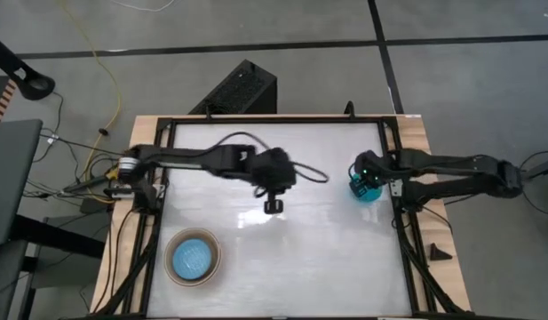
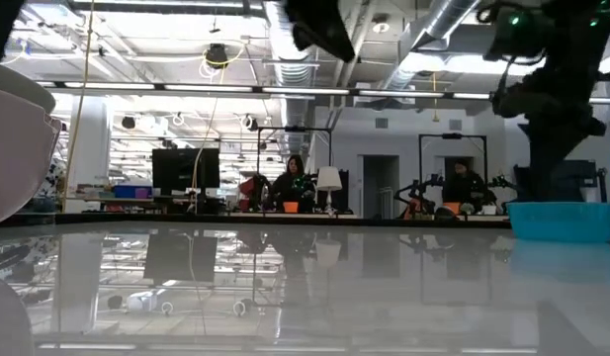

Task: Nest bowls inside each other
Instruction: Stack the blue bowl on top of the blue patterned bowl

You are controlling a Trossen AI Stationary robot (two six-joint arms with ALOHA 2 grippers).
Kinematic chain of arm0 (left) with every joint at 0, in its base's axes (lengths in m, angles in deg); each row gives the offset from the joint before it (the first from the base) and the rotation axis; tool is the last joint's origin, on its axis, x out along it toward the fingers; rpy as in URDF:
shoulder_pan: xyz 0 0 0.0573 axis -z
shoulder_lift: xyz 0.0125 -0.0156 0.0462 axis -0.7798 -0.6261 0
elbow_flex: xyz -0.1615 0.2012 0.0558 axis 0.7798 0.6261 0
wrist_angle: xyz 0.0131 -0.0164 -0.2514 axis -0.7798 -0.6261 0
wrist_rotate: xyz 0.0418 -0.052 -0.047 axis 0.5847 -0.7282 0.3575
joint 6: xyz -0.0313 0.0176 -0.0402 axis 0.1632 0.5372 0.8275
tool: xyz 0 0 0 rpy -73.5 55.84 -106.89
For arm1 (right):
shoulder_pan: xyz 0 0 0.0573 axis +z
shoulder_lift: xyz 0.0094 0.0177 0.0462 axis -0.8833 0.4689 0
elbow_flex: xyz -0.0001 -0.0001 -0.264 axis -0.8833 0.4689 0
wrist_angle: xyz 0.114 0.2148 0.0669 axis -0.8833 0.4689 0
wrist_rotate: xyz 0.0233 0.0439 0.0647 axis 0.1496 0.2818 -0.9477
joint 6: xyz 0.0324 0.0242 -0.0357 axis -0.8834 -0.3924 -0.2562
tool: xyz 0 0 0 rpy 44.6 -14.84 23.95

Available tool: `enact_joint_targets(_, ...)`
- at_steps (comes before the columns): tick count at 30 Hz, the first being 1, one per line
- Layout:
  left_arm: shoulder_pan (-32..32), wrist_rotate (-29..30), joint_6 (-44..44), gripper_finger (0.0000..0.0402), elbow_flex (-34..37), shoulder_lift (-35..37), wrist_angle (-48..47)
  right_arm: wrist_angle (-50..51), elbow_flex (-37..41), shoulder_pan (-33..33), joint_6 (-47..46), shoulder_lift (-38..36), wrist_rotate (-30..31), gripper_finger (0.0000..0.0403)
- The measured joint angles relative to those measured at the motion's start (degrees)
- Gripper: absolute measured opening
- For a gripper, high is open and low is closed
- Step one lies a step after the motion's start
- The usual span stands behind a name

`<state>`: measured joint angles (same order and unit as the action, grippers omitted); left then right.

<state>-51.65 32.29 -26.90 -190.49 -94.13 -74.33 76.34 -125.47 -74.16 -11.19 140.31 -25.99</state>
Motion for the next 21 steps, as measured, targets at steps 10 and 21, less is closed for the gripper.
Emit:
enact_joint_targets(10, 0.24, -4.67, 23.32, 0.0000, 38.03, 17.92, 34.36, -2.75, 0.00, -3.02, 5.74, 11.99, -1.79, 0.0028)
enact_joint_targets(21, 6.21, -2.19, 31.45, 0.0000, 50.75, 25.80, 38.49, -21.09, -0.01, -2.05, 4.74, 23.66, -12.56, 0.0030)
